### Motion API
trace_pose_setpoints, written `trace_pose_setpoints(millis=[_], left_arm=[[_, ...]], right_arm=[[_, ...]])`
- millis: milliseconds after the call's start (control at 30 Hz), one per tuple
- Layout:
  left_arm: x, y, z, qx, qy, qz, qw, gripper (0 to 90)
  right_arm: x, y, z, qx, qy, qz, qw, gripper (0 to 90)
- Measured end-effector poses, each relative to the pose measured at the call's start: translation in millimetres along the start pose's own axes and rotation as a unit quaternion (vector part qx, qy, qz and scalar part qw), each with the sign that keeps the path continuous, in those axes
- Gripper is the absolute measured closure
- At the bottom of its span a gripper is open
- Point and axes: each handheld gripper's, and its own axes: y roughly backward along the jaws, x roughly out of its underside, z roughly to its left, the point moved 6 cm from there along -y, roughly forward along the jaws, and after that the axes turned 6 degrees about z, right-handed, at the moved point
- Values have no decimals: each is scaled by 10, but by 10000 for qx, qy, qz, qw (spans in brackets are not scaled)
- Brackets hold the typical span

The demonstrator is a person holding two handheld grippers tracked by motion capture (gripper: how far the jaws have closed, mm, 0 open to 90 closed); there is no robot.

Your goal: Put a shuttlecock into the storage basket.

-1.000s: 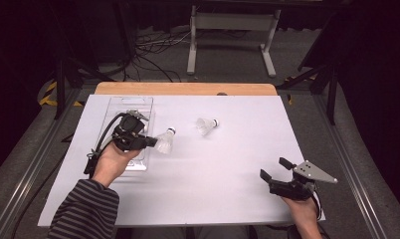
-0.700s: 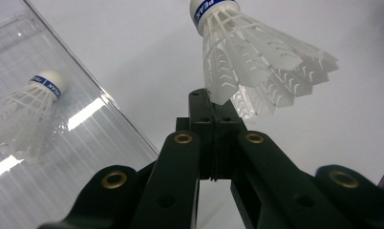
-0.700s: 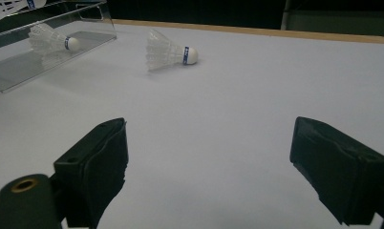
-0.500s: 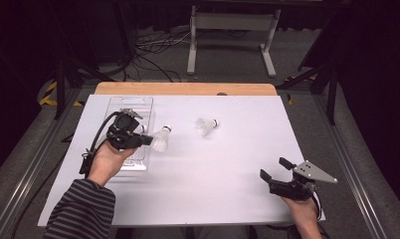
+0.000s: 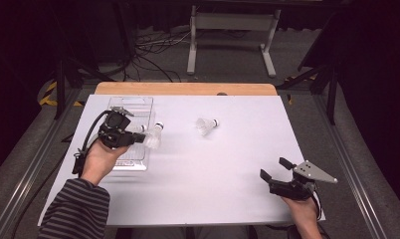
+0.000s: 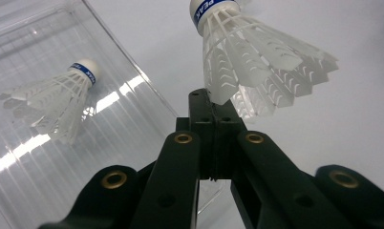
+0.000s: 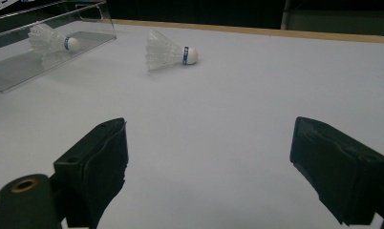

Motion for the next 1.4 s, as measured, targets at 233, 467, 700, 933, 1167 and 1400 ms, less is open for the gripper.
trace_pose_setpoints(millis=[233, 467, 700, 933, 1167, 1400], left_arm=[[28, 40, 101, -62, 139, -41, 9999, 900], [56, 80, 195, -148, 263, -100, 9995, 900], [88, 117, 300, -230, 394, -119, 9989, 900], [119, 141, 399, -363, 511, -141, 9979, 900], [149, 159, 479, -455, 597, -129, 9971, 900], [166, 165, 526, -511, 669, -141, 9964, 900]], right_arm=[[0, -1, 0, 2, -3, 1, 10000, 134], [0, -1, -1, 10, -6, 2, 10000, 134], [1, -1, 0, 8, -14, 6, 10000, 133], [2, 0, 1, 5, -12, 11, 10000, 134], [2, -1, 1, 6, -15, 10, 10000, 133], [2, -1, 1, 7, -14, 9, 10000, 133]])
